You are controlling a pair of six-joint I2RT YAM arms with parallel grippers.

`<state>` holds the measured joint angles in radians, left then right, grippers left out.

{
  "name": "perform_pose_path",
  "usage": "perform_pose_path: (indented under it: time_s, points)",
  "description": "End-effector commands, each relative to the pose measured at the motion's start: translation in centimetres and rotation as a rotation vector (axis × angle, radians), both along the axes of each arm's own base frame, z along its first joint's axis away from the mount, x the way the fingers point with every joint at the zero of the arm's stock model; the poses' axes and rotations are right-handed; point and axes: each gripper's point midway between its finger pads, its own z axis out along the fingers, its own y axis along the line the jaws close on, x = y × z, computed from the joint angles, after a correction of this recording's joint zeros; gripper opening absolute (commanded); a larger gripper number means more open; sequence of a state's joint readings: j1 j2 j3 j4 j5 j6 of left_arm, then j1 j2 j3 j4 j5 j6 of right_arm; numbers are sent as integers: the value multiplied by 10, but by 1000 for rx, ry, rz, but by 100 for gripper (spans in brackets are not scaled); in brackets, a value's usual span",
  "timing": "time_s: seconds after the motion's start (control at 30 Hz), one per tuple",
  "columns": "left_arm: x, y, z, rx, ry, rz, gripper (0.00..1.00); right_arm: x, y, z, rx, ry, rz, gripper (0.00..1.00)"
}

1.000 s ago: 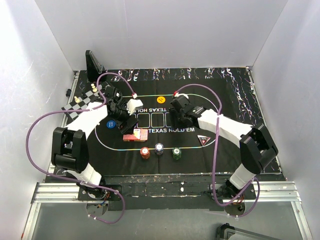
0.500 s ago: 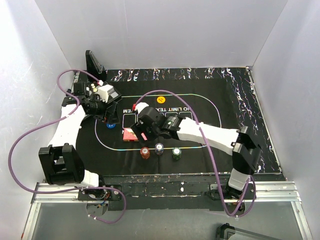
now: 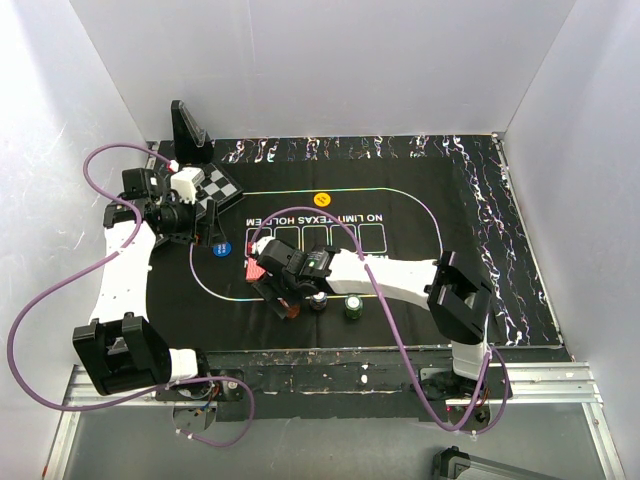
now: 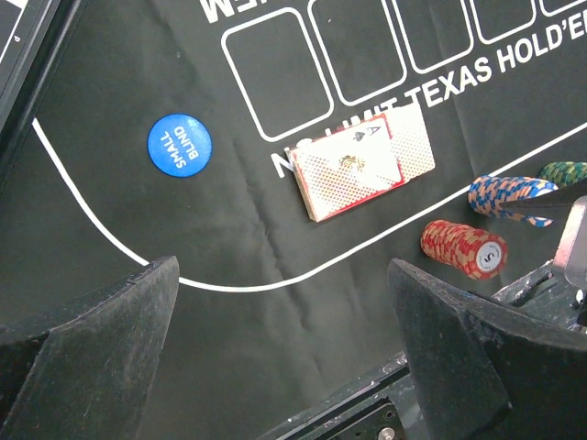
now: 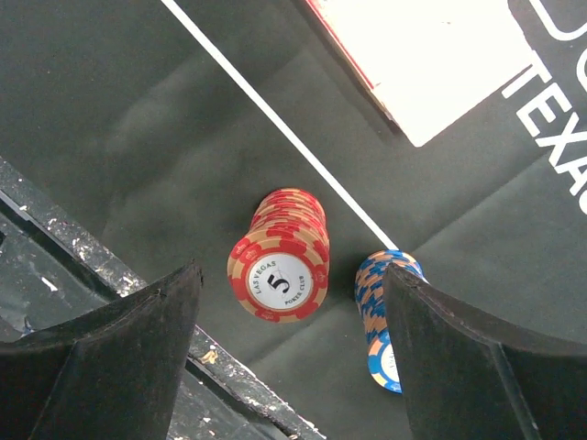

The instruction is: Distribute texas hold em gaming equipment

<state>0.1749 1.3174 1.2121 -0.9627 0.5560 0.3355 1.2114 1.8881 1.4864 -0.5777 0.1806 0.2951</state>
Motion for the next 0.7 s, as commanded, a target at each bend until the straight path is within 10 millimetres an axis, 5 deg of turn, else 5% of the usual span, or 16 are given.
perform_pose_path:
  time_s: [0.0, 0.37, 0.67]
  points:
    - [-5, 5, 7, 10, -12, 23, 98, 6, 4, 2, 9, -22, -11, 85]
    - [-2, 10, 12, 17, -29, 31, 98, 6, 4, -22, -32, -6, -13, 72]
    - [-1, 12, 8, 20, -21, 29, 98, 7, 6, -10, 2, -22, -14, 50]
